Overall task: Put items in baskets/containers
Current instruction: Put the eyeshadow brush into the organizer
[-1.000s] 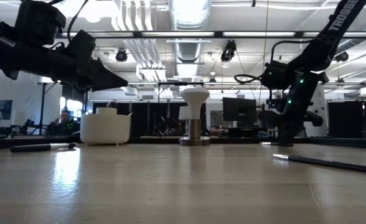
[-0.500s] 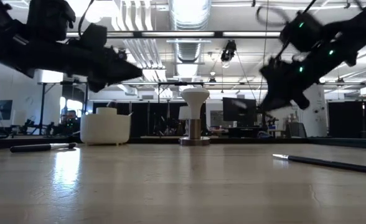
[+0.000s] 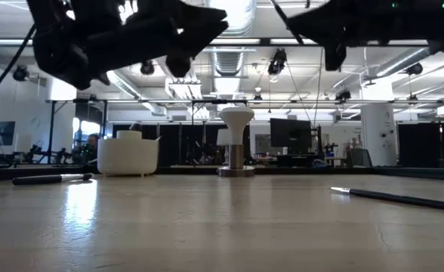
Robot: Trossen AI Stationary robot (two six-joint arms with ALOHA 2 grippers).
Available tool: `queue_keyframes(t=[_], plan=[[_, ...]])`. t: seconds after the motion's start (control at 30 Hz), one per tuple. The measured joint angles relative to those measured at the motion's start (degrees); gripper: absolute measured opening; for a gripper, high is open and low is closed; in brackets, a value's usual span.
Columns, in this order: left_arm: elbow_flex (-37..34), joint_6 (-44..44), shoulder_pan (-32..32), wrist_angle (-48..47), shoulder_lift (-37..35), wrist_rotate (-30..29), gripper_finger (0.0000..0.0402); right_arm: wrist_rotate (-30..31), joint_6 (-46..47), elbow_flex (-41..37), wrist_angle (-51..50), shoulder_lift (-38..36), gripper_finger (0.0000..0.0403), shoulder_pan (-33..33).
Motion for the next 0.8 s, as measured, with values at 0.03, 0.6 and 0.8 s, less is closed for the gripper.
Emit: queue_keyframes(t=[0.03, 0.6, 0.8], plan=[[1.13, 0.18, -0.11, -0.73, 0.18, 0.02, 0.0103, -0.11, -0.55, 1.12, 0.15, 1.08, 0.0013, 0.66], [4.59, 1.43, -1.64, -2.0, -0.67, 0.07, 0.0104, -0.39, -4.19, 17.1, -1.06, 21.92, 0.0013, 2.38], [4.59, 2.82, -1.8, -2.61, -1.38, 0.96, 0.0081, -0.54, -5.89, 20.25, -3.94, 24.3, 0.0013, 2.36]])
